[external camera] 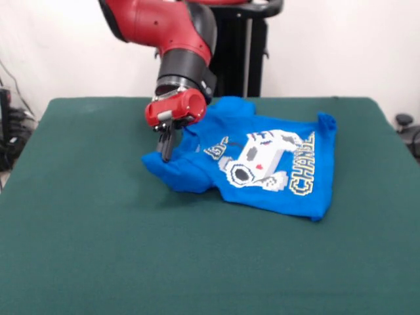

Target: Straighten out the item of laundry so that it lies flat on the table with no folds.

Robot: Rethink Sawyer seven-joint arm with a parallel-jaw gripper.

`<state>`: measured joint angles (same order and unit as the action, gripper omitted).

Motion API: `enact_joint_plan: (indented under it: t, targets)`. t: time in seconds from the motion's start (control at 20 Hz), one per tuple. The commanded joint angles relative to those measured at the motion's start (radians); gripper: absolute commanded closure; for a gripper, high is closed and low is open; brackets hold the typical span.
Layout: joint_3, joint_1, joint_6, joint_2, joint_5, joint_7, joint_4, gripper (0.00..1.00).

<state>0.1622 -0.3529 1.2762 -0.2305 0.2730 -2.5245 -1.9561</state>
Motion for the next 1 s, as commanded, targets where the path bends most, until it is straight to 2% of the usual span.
enact_joint_plan:
  t: [0.05, 0.25, 0.4, 1.0]
  targets:
    - [-0.017, 0.065, 0.145, 0.02, -0.052, -0.004, 0.044, 1.0]
    - [0.02, 0.086, 0.148, -0.057, -0.023, -0.009, -0.036, 1.0]
    - [0.036, 0.084, 0.132, -0.086, 0.017, -0.037, -0.059, 1.0]
    - [-0.031, 0.046, 0.227, 0.047, 0.099, -0.045, 0.103, 1.0]
